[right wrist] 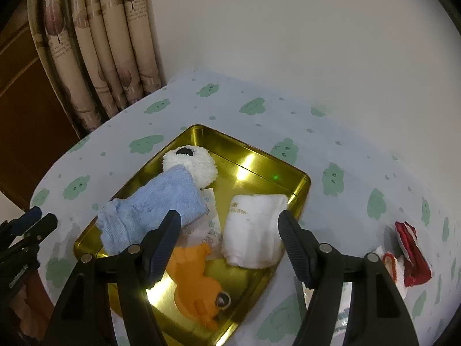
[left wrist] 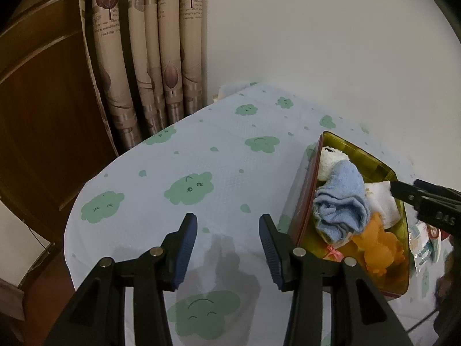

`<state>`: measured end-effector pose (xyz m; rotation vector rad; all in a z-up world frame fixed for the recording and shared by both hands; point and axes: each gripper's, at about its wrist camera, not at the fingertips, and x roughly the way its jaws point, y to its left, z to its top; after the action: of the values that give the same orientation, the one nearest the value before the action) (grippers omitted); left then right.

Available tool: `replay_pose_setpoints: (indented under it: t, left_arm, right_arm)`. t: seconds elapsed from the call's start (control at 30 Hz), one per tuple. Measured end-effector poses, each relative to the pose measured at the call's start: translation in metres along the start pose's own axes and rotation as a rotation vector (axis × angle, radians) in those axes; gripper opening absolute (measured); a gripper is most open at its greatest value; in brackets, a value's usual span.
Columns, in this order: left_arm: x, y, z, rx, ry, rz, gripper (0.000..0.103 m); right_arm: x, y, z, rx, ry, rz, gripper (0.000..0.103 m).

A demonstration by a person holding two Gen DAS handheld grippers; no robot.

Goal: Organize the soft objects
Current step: 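Lower the white towel into the gold tin and open the right tool, then move the right tool to the brown checkered knit hat and grasp it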

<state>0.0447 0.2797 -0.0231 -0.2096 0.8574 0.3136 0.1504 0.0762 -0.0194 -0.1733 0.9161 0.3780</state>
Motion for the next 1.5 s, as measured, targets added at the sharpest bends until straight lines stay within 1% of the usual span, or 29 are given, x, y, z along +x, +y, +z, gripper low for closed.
replay_pose_setpoints:
  t: [0.17,0.33,0.47,0.53,0.7,0.83,0.9,1.0,1.17,1.27,1.4,1.5]
  left_arm:
    - [0.000,-0.001,0.000,0.006,-0.001,0.008,0.046]
    - [-0.001,-0.005,-0.001,0.023,-0.006,0.016,0.046]
    - [-0.002,-0.005,-0.002,0.025,-0.007,0.015,0.046]
    - [-0.002,-0.005,-0.002,0.024,-0.006,0.016,0.046]
    - [-0.001,-0.005,-0.002,0.028,-0.005,0.016,0.046]
    - [-0.003,-0.007,-0.002,0.037,-0.006,0.020,0.046]
    - [-0.004,-0.008,-0.002,0.044,-0.009,0.022,0.046]
    - [-0.004,-0.010,-0.002,0.053,-0.014,0.026,0.046]
    - [-0.004,-0.015,-0.004,0.069,-0.015,0.033,0.046]
    - [-0.003,-0.018,-0.005,0.085,-0.019,0.052,0.046]
    - [-0.001,-0.021,-0.007,0.092,-0.018,0.058,0.046]
    - [-0.001,-0.023,-0.008,0.092,-0.011,0.045,0.046]
  right_arm:
    - [-0.023,-0.016,-0.012,0.008,-0.026,-0.001,0.067]
    - [-0.046,-0.051,-0.036,0.053,-0.029,-0.018,0.067]
    - [-0.061,-0.087,-0.061,0.079,-0.019,-0.087,0.068]
    - [-0.070,-0.110,-0.076,0.096,-0.007,-0.136,0.068]
    - [-0.088,-0.165,-0.117,0.167,0.038,-0.229,0.071]
    - [-0.097,-0.200,-0.153,0.229,0.071,-0.271,0.074]
    - [-0.099,-0.214,-0.171,0.265,0.089,-0.276,0.075]
    - [-0.098,-0.224,-0.193,0.299,0.109,-0.275,0.076]
    - [-0.088,-0.225,-0.215,0.330,0.118,-0.247,0.076]
    - [-0.082,-0.225,-0.219,0.348,0.114,-0.229,0.076]
    - [-0.074,-0.228,-0.218,0.370,0.105,-0.219,0.076]
    - [-0.067,-0.230,-0.217,0.373,0.102,-0.220,0.076]
